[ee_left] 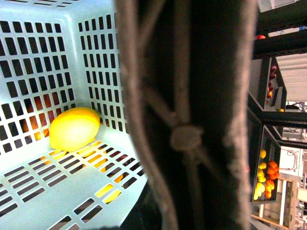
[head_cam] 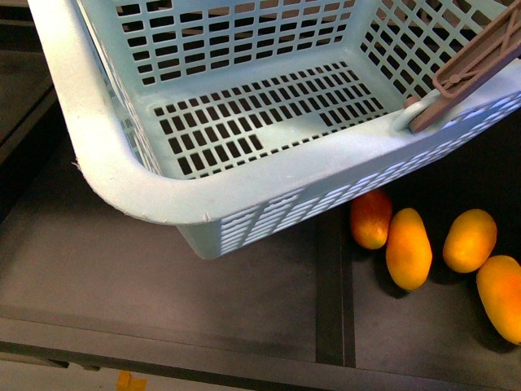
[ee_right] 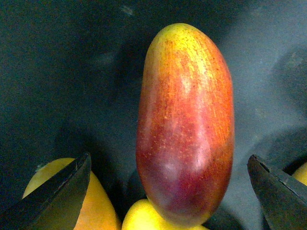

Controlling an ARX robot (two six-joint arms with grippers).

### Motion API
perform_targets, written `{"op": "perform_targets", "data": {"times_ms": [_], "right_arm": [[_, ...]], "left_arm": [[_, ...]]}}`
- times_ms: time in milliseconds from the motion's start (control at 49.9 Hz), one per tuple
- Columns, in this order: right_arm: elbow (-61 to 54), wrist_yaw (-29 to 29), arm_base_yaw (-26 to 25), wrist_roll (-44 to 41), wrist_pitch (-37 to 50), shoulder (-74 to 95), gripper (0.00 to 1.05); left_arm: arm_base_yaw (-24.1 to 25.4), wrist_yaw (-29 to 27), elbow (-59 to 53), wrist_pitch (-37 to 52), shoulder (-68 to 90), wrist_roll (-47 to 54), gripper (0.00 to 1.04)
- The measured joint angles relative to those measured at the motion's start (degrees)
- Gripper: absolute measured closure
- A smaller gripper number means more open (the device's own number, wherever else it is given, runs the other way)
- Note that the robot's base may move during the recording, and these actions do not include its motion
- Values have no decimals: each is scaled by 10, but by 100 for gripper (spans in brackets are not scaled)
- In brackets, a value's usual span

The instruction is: Pick lemon and mango into basket

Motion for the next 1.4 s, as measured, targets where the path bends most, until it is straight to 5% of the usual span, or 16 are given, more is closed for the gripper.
{"op": "perform_targets", "data": {"times_ms": [602,903,1404], "right_arm": [[111,16,-5,-1,-52,76,9],[116,-9,-17,-36,-45,76,43],[-10,-94,-123,-180,-3,-136,45]], "left_arm": [[0,2,0,0,0,0,101],[0,2,0,0,0,0,101],[0,2,0,0,0,0,101]]}}
